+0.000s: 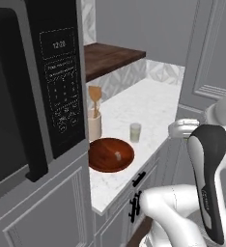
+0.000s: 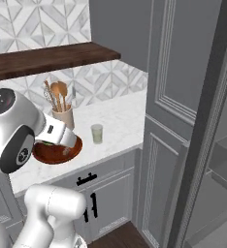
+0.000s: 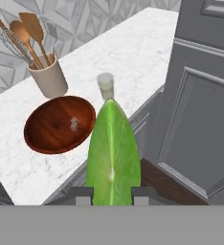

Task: Grab a lemon wedge from the fridge and one ice cube from the ice bowl, and put them in the glass of lemonade.

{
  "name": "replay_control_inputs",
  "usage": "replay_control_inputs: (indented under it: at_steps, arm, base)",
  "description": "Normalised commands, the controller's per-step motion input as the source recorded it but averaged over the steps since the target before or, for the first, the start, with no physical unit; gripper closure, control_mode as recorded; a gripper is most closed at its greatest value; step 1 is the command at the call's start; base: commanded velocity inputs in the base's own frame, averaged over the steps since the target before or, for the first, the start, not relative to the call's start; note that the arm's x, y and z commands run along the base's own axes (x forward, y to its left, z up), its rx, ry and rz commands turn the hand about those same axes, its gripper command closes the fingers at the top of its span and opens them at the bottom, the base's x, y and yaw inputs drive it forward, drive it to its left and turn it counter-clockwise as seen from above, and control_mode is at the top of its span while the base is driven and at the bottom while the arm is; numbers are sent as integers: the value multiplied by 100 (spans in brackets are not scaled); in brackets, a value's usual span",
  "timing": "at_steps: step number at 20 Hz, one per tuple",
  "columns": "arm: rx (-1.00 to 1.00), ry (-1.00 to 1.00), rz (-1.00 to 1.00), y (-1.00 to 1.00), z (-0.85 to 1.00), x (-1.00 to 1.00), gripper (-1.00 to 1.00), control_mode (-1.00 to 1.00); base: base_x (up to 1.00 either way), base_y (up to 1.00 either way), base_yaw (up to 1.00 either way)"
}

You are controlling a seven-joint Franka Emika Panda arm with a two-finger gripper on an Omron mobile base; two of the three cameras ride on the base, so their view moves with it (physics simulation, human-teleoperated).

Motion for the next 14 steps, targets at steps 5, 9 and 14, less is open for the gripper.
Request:
replay_control_inputs:
  at_steps: [5, 9, 14]
  arm:
    - [0, 0, 0, 0, 0, 0, 100, 100]
    - [0, 0, 0, 0, 0, 0, 100, 100]
    - [0, 0, 0, 0, 0, 0, 100, 100]
  base:
    - [89, 0, -1]
    - [91, -21, 7]
    - [67, -29, 11]
